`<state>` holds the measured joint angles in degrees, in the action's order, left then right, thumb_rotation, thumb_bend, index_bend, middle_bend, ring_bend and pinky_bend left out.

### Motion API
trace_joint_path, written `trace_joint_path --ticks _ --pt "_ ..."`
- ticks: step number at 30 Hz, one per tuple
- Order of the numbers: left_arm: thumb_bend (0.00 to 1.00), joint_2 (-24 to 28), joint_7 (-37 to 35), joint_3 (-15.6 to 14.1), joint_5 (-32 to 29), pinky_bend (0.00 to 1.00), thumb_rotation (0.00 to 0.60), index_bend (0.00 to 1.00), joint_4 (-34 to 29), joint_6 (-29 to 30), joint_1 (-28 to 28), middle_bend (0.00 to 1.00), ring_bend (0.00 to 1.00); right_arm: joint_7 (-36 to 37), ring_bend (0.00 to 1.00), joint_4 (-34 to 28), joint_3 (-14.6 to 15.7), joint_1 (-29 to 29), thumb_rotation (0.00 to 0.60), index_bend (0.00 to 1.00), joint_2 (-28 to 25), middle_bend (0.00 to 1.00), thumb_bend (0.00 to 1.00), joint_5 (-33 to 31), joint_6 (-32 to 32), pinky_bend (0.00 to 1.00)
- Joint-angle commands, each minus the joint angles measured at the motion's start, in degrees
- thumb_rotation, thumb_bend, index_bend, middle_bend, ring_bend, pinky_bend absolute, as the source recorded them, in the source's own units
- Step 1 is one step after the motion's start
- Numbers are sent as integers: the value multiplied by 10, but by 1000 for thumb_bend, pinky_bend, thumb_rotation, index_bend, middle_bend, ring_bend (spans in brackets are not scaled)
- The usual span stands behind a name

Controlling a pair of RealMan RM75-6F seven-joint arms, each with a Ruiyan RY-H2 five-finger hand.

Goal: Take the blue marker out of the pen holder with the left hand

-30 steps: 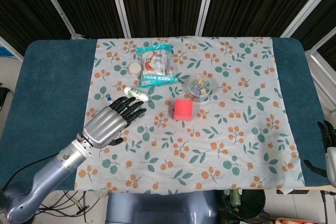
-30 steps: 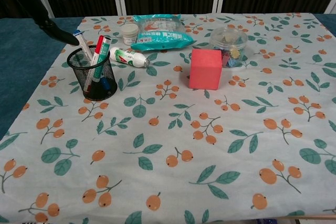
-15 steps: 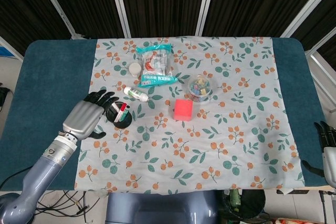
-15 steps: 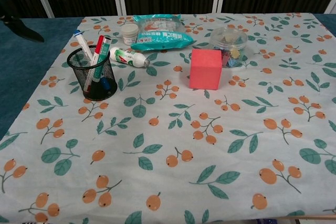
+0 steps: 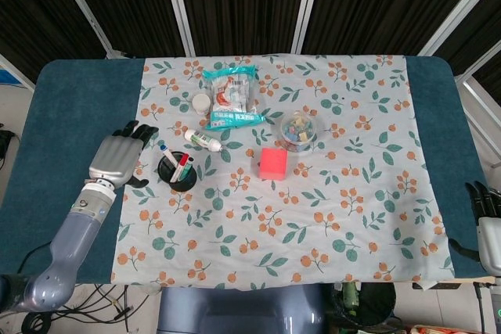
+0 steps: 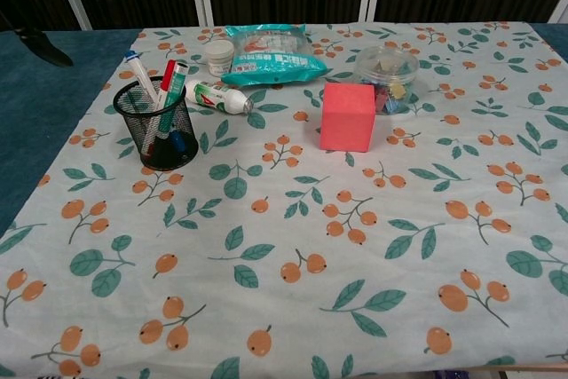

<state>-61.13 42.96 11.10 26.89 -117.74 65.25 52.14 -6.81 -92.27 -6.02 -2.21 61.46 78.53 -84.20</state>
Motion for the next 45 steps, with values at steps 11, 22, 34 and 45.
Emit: trace_joint_path --ticks 11,22,34,45 --pt "122 -46 -27 -11 1 227 600 247 134 -109 47 266 55 -16 162 10 -4 -2 600 72 6 93 13 -19 6 174" --pt "181 -102 -53 -20 -5 230 600 324 208 -112 59 373 74 -33 161 16 -7 -2 600 71 10 93 12 -29 5 174" --pt "191 -128 -74 -22 14 245 600 421 230 -95 56 479 131 -37 162 16 -6 -2 600 72 11 93 13 -31 7 174" --pt "239 -148 -85 -22 35 248 600 443 246 -91 52 488 133 -38 161 16 -6 -2 600 71 10 93 13 -32 7 174"
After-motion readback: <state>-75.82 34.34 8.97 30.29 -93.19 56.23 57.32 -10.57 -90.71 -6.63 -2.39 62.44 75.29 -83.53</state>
